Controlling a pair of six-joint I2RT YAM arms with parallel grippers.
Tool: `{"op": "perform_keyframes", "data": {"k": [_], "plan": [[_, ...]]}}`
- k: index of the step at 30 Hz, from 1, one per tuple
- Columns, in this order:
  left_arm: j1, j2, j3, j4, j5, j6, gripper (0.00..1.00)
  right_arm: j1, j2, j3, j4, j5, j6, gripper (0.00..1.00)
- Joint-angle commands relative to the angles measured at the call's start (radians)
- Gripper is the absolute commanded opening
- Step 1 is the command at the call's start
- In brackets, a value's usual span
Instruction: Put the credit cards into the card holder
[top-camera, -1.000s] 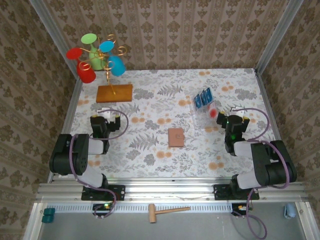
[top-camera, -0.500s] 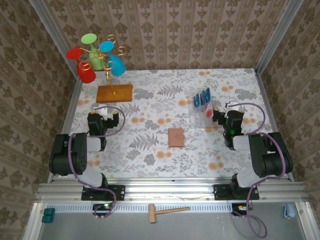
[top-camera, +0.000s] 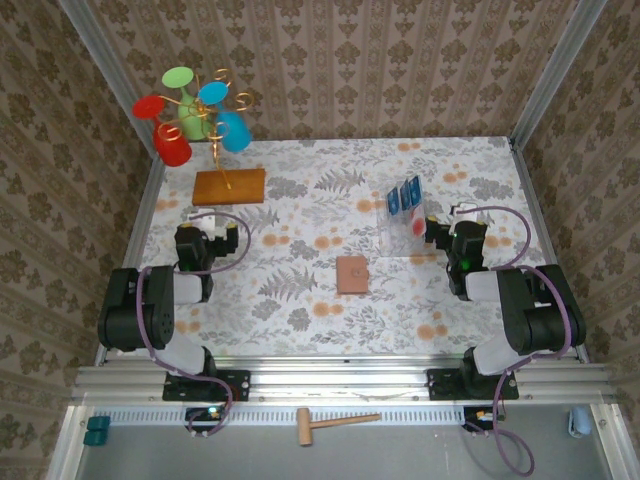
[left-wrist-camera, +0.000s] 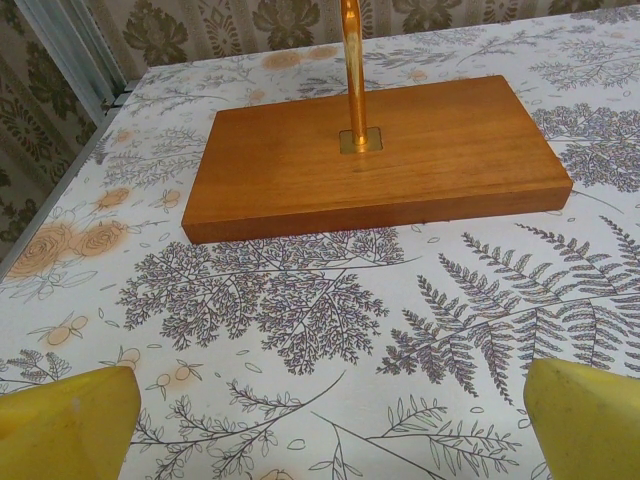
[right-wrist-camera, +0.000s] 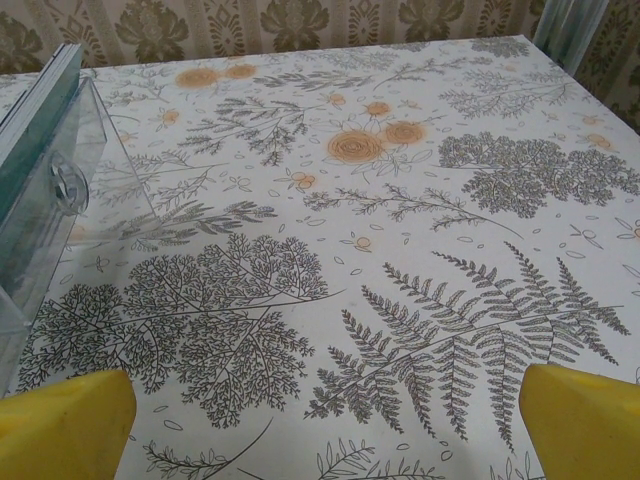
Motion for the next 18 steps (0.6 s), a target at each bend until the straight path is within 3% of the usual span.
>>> {"op": "perform_keyframes", "data": {"k": [1,18], "plan": [[0.01,0.002,0.015,-0.009,0.017,-0.017,1.0,0.008,0.002,-0.01,0.046,-0.004,-0.015,1.0],[0.01,0.002,0.015,-0.009,0.017,-0.017,1.0,0.001,0.002,-0.009,0.043,-0.026,-0.016,1.0]]}}
